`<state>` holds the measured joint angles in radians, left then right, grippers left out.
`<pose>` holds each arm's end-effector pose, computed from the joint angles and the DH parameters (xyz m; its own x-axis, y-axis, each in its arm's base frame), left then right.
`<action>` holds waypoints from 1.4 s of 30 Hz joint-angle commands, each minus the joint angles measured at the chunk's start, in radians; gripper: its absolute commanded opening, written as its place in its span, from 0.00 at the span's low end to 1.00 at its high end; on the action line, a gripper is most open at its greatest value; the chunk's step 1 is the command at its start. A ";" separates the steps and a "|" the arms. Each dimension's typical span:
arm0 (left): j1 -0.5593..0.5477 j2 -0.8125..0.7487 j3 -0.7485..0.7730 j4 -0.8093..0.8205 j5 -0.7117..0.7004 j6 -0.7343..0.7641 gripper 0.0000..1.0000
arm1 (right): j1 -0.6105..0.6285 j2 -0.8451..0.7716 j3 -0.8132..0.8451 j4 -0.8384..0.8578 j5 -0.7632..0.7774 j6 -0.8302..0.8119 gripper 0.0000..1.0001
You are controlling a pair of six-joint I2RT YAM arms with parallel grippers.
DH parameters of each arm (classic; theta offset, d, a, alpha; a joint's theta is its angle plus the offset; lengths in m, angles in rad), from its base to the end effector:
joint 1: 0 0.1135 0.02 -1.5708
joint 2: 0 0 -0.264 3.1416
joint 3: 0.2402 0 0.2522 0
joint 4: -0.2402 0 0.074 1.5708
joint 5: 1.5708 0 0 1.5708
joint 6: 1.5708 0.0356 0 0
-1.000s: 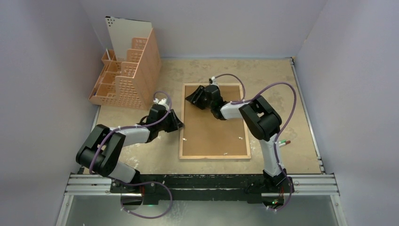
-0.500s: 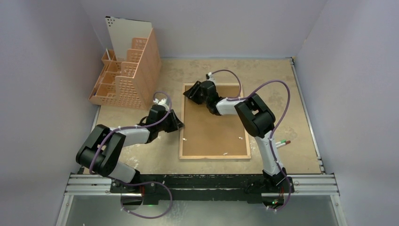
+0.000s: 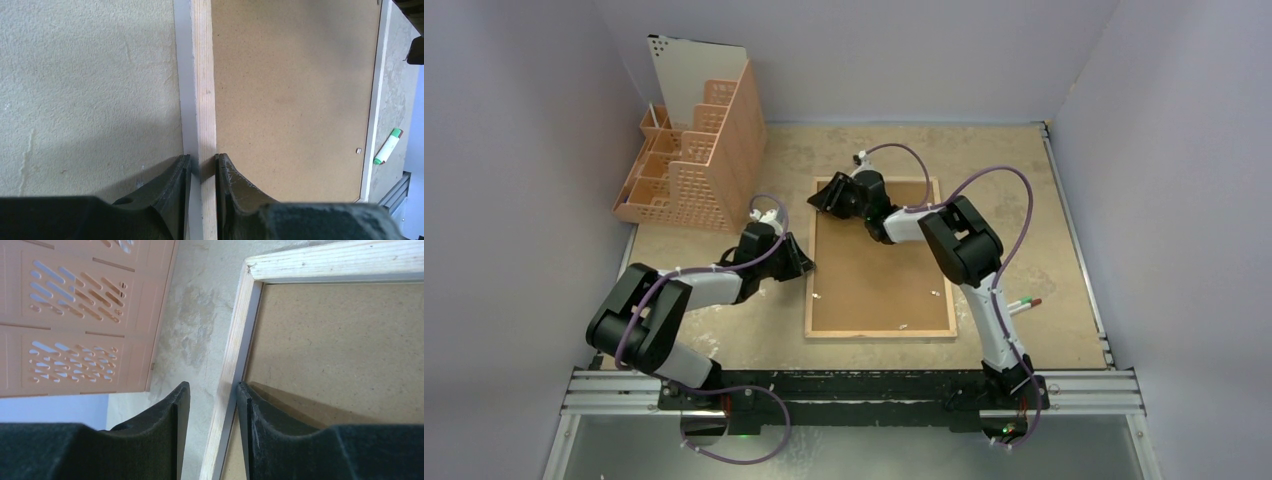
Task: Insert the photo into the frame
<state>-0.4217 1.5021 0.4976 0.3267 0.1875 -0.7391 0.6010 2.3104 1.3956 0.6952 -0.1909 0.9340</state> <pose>0.2426 -0.1161 0.1340 -0.7830 -0.3741 -0.4970 0.0097 0.7915 -0.6111 0.4096 0.2890 0.1273 -0.6760 0.4936 -0.5471 -0.2765 0.5183 0.8093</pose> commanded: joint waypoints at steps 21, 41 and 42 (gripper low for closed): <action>0.001 0.078 0.019 -0.054 -0.063 0.039 0.14 | 0.008 -0.014 -0.019 -0.170 -0.119 -0.097 0.42; 0.001 0.074 0.032 -0.119 -0.065 0.023 0.21 | -0.134 -0.102 0.253 -0.396 -0.081 -0.197 0.53; 0.001 0.071 0.032 -0.125 -0.068 0.024 0.23 | -0.150 -0.119 0.239 -0.403 -0.074 -0.200 0.54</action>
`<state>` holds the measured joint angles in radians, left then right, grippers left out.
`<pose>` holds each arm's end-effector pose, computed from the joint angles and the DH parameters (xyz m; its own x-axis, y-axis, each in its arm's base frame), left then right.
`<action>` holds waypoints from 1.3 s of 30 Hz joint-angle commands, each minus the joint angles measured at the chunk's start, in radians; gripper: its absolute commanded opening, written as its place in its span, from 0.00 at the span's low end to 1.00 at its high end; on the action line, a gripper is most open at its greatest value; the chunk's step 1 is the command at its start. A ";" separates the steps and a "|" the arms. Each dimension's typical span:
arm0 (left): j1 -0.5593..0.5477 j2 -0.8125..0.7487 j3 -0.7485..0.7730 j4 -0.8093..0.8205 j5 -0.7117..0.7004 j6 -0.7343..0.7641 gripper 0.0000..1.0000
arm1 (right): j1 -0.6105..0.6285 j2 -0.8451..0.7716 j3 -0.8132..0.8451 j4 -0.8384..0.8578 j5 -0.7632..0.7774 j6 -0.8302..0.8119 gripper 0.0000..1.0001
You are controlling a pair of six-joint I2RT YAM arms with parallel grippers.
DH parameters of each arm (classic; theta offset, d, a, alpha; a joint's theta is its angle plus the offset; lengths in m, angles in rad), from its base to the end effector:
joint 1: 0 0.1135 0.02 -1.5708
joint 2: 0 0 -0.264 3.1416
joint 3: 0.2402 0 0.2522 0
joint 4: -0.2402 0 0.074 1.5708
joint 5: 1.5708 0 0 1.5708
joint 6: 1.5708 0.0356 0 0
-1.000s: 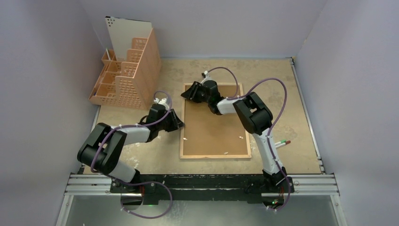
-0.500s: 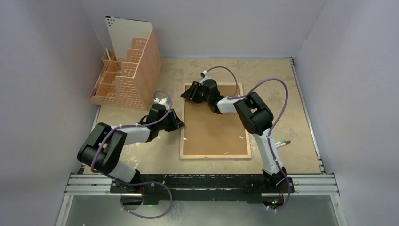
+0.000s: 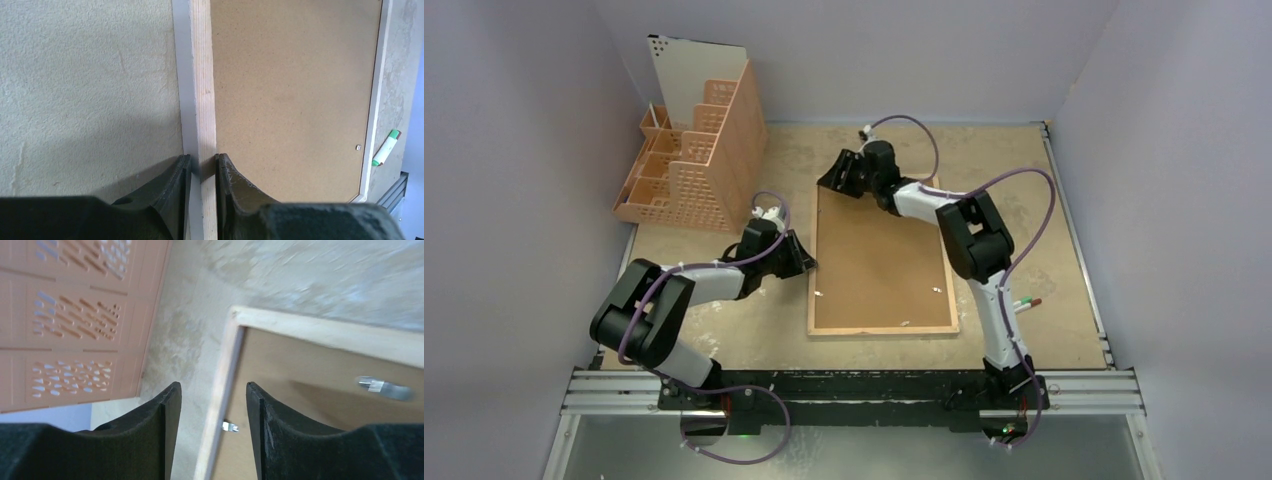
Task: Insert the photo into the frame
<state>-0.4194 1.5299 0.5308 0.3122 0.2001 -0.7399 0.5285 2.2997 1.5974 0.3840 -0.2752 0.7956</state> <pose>0.2496 -0.1190 0.1347 -0.7915 -0.3706 -0.4861 0.0079 0.7890 -0.6144 0.4480 0.2728 0.1641 -0.6949 0.3902 -0.6040 -0.3026 0.6033 0.7379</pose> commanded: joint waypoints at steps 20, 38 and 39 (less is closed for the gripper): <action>-0.001 0.059 -0.030 -0.094 -0.045 0.054 0.18 | -0.124 -0.135 -0.206 -0.006 0.082 0.053 0.52; -0.001 0.059 -0.032 -0.097 -0.041 0.054 0.17 | -0.126 -0.011 -0.129 0.004 0.119 0.072 0.47; -0.001 0.059 -0.032 -0.099 -0.042 0.054 0.17 | -0.126 -0.006 -0.124 0.002 0.123 0.073 0.47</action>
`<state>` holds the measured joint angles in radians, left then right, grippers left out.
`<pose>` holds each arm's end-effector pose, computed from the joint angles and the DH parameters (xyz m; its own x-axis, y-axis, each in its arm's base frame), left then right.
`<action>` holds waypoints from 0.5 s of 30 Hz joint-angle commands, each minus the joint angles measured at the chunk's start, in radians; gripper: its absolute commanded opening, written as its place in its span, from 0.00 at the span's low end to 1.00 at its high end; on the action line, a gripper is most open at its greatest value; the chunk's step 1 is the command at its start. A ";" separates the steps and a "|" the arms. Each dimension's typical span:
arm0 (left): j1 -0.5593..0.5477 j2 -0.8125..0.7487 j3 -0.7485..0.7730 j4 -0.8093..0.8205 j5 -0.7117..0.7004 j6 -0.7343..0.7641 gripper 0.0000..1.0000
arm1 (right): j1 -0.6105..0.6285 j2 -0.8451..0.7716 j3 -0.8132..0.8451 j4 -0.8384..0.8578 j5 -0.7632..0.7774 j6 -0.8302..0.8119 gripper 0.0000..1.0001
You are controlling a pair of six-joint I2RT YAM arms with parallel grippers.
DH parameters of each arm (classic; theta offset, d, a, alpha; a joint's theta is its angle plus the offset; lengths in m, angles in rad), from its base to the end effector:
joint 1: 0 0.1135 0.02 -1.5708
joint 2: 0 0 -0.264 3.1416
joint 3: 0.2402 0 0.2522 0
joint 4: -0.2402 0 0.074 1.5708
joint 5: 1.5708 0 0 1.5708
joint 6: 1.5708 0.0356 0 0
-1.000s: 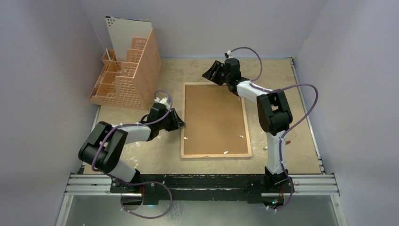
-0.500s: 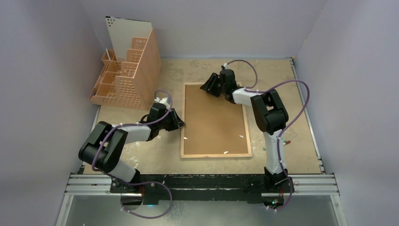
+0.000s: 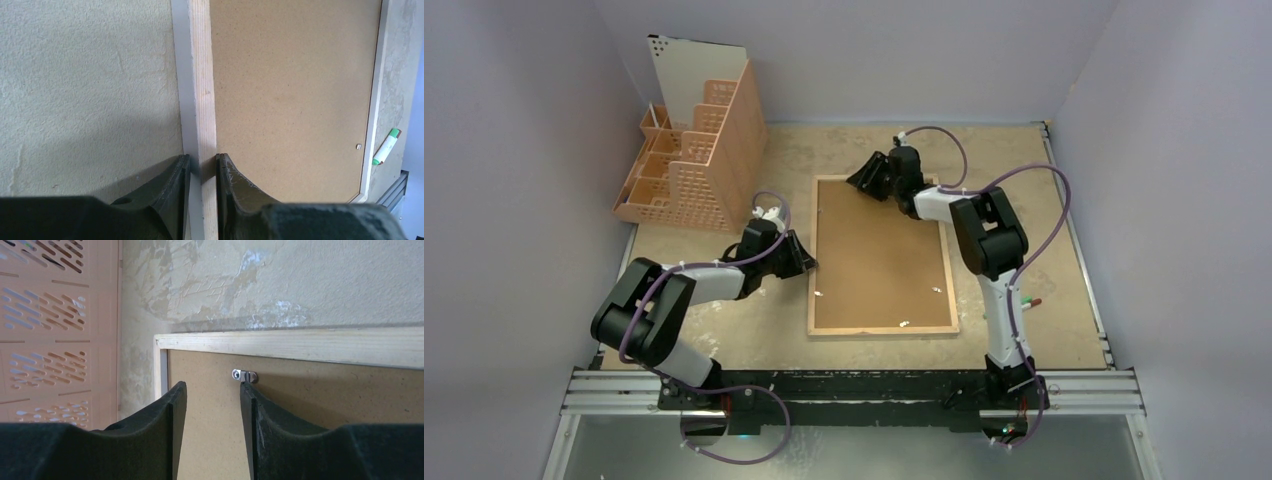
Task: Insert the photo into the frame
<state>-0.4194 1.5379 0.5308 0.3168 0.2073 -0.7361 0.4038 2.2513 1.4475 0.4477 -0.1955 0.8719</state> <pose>0.2499 -0.1194 0.1330 -0.7959 -0.3645 -0.4834 0.0123 0.7886 -0.6148 0.4583 0.2034 0.1460 -0.6295 0.5477 -0.5512 -0.1103 0.6392 0.7611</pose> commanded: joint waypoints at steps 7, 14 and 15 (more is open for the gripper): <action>-0.001 0.058 -0.032 -0.102 -0.048 0.049 0.16 | -0.002 0.063 0.038 -0.055 0.066 0.018 0.44; -0.001 0.058 -0.032 -0.102 -0.043 0.049 0.16 | -0.002 0.076 0.046 -0.031 0.067 0.028 0.43; -0.001 0.059 -0.032 -0.103 -0.042 0.049 0.16 | -0.002 0.081 0.049 -0.024 0.065 0.027 0.43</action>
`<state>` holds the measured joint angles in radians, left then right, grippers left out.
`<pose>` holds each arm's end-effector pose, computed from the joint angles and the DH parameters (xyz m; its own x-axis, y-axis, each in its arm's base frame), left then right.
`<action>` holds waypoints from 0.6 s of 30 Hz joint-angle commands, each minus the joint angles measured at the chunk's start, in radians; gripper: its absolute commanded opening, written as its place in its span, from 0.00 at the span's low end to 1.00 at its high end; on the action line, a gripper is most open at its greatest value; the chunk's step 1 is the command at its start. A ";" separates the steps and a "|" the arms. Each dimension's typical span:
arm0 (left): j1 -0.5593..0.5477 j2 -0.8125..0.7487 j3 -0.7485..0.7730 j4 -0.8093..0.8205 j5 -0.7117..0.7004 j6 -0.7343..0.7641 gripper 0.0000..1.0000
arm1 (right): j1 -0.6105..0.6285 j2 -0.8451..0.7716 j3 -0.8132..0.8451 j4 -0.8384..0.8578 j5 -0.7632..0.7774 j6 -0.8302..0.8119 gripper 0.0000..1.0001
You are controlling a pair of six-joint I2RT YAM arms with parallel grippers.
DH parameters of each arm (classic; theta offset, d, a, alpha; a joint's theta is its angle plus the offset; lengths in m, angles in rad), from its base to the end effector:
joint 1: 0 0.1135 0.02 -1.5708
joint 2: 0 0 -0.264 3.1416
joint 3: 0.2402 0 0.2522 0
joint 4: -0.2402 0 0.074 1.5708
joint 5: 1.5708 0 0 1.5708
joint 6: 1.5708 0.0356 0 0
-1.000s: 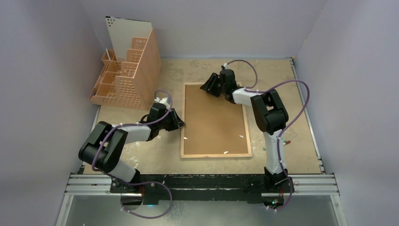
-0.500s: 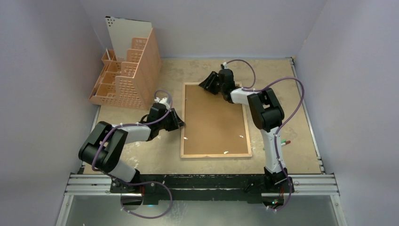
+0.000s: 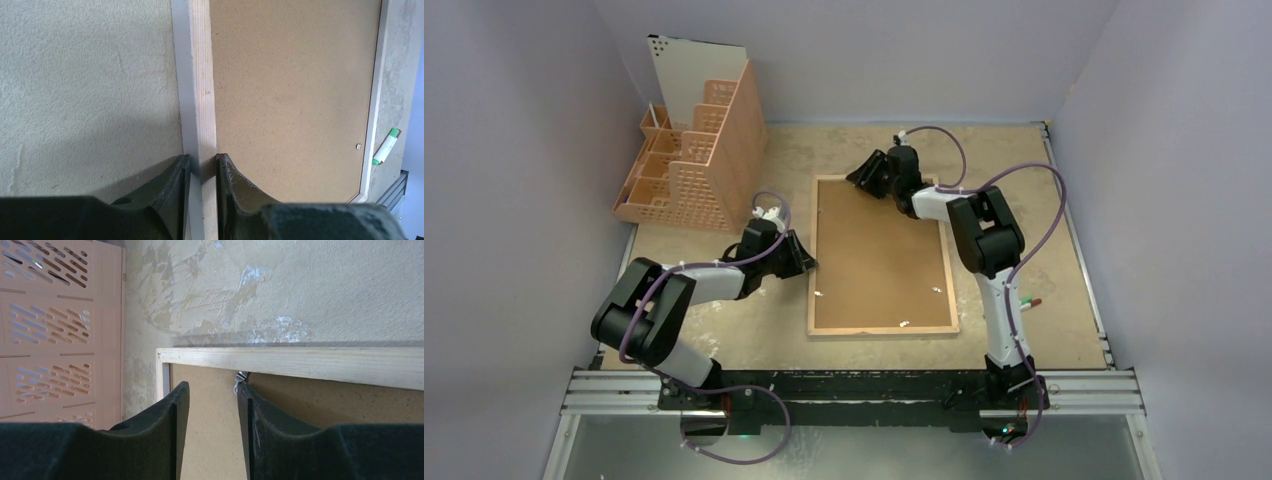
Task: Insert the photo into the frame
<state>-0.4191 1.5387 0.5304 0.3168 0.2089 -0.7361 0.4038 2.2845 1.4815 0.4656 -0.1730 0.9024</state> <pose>0.2498 -0.1194 0.1327 -0.7969 -0.3640 -0.4821 0.0121 0.7883 -0.6152 0.4657 0.2056 0.1424 -0.6096 0.5802 -0.5401 -0.0935 0.6239 0.7759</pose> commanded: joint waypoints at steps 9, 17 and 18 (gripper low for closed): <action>-0.001 0.058 -0.033 -0.105 -0.045 0.050 0.16 | -0.002 0.066 0.008 0.031 -0.030 -0.017 0.43; -0.001 0.040 -0.030 -0.114 -0.051 0.049 0.16 | -0.005 -0.026 -0.023 0.009 0.007 -0.030 0.45; -0.001 0.036 -0.032 -0.115 -0.053 0.048 0.16 | -0.008 -0.044 -0.022 -0.005 0.019 -0.037 0.46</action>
<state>-0.4191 1.5379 0.5308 0.3164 0.2089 -0.7357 0.4007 2.3100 1.4857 0.5350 -0.1997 0.9031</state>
